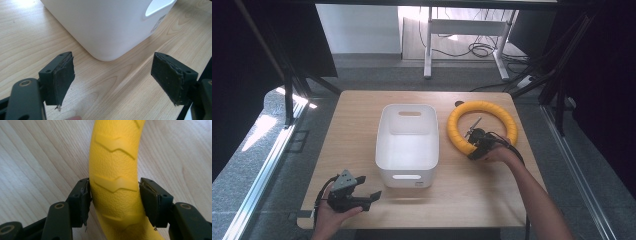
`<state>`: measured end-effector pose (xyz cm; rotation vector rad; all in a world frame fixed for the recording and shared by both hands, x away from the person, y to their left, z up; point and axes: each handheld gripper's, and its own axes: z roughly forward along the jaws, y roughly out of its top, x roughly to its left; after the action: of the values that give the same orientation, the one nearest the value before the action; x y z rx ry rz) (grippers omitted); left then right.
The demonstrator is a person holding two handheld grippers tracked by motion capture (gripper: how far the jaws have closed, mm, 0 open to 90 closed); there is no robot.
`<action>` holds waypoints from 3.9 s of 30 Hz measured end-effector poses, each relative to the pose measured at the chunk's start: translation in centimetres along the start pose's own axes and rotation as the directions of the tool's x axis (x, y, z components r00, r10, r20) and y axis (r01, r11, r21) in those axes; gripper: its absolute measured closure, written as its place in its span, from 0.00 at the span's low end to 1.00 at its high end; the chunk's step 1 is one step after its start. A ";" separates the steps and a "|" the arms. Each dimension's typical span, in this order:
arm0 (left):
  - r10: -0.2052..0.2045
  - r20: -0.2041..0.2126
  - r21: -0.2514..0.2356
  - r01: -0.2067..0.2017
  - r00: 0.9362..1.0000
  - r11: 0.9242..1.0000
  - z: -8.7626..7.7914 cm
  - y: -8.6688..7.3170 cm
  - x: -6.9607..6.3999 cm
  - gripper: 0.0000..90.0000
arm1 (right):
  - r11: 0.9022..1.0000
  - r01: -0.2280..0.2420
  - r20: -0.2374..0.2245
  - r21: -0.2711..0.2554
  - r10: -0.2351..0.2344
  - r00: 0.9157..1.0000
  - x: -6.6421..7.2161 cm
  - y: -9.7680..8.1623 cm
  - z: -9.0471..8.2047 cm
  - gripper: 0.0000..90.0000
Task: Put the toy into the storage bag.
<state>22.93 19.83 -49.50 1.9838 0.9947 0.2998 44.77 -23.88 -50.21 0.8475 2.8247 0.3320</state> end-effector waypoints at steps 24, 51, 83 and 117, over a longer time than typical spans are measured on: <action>-0.002 -0.003 0.006 0.002 1.000 1.000 0.2 -0.1 0.1 0.21 | 0.999 0.031 -0.062 -0.023 -0.032 0.998 -0.9 -0.1 0.1 0.54; -0.001 -0.002 0.007 0.001 1.000 1.000 0.3 -0.1 0.1 0.21 | 0.915 -0.153 -0.218 -0.374 0.073 0.973 -2.7 0.2 -7.8 0.58; -0.001 0.000 0.006 0.001 1.000 1.000 0.4 0.0 -0.1 0.21 | 0.703 -0.299 -0.347 -0.645 0.079 0.935 -3.2 -2.3 -13.7 0.58; 0.005 0.002 0.014 -0.005 1.000 1.000 0.6 0.0 -0.2 0.21 | 0.610 -0.328 -0.395 -0.721 0.027 0.918 -2.0 -2.3 -15.5 0.58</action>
<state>23.11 19.36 -49.82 1.9987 0.9935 0.2949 41.67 -29.32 -35.70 0.8966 2.3965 1.7490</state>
